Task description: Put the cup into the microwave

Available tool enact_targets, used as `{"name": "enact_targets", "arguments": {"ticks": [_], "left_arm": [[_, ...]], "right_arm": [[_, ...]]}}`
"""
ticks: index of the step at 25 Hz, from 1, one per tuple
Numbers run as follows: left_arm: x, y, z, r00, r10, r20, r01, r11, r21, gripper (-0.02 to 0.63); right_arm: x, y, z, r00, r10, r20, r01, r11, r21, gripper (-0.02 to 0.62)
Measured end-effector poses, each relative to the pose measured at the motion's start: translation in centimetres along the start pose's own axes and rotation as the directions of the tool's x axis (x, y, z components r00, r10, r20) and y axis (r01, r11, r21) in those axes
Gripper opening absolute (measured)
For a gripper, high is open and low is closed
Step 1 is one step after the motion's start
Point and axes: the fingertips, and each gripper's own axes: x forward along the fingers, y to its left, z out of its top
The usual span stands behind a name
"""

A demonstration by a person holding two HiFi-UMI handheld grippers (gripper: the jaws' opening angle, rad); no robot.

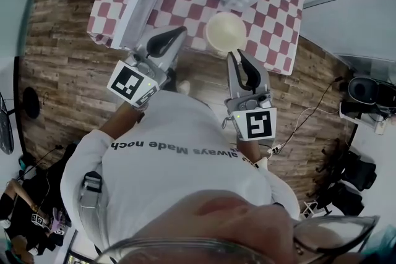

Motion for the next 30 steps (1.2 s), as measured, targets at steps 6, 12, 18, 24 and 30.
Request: {"name": "enact_targets", "arguments": {"ticks": [6, 12, 18, 24, 30], "left_arm": [[2.7, 6.0, 0.1, 1.000, -0.001, -0.003, 0.001, 1.000, -0.018, 0.005], [4.8, 12.2, 1.5, 1.000, -0.008, 0.008, 0.008, 1.000, -0.022, 0.005], [6.3, 16.9, 2.4, 0.999, -0.024, 0.023, 0.024, 0.999, -0.035, 0.005], [7.5, 19.6, 2.5, 0.999, -0.037, 0.030, 0.038, 0.999, -0.039, 0.005], [8.2, 20.2, 2.0, 0.999, -0.042, 0.019, 0.043, 0.999, -0.031, 0.005]], "right_arm": [[6.4, -2.0, 0.3, 1.000, 0.002, -0.007, -0.002, 1.000, -0.003, 0.041], [12.7, -3.6, 1.7, 1.000, -0.017, 0.003, 0.017, 1.000, -0.003, 0.041], [17.6, -4.6, 2.5, 0.999, -0.034, 0.010, 0.034, 0.999, -0.006, 0.041], [20.3, -5.4, 2.0, 1.000, -0.027, -0.013, 0.027, 0.999, -0.040, 0.041], [21.1, -6.2, 1.7, 0.999, -0.044, -0.001, 0.044, 0.999, -0.016, 0.041]]}}
